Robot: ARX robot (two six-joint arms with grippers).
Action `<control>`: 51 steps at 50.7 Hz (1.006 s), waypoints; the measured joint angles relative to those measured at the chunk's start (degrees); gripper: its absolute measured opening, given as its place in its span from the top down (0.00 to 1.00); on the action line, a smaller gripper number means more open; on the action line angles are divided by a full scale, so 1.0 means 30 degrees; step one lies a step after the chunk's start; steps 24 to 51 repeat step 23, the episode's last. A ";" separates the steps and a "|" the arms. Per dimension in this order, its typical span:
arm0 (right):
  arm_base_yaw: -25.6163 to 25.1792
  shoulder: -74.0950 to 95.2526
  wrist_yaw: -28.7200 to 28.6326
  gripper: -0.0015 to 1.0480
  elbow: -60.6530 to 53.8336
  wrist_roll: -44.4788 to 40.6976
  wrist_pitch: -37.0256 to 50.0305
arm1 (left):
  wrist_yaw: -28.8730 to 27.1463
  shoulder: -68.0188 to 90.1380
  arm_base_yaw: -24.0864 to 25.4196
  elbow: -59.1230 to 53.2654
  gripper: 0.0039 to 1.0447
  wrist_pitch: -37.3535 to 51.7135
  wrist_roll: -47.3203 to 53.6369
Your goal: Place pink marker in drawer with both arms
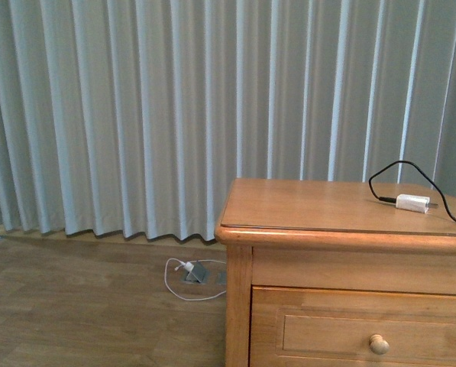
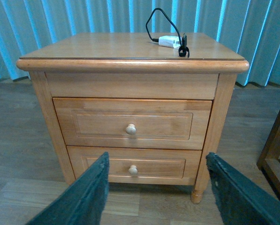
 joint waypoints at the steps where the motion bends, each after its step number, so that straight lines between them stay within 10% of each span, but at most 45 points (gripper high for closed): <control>1: 0.0000 0.0000 0.0000 0.37 0.0000 0.0000 0.0000 | 0.0000 0.0000 0.0000 0.0000 0.05 0.0000 0.0000; 11: 0.0000 0.0000 0.0000 0.06 0.0000 0.0022 0.0000 | 0.0000 0.0000 0.0000 0.0000 0.05 0.0000 0.0000; 51: 0.0000 0.0000 0.0000 0.08 0.0000 0.0007 0.0000 | 0.0000 0.0000 0.0000 0.0000 0.05 0.0000 0.0000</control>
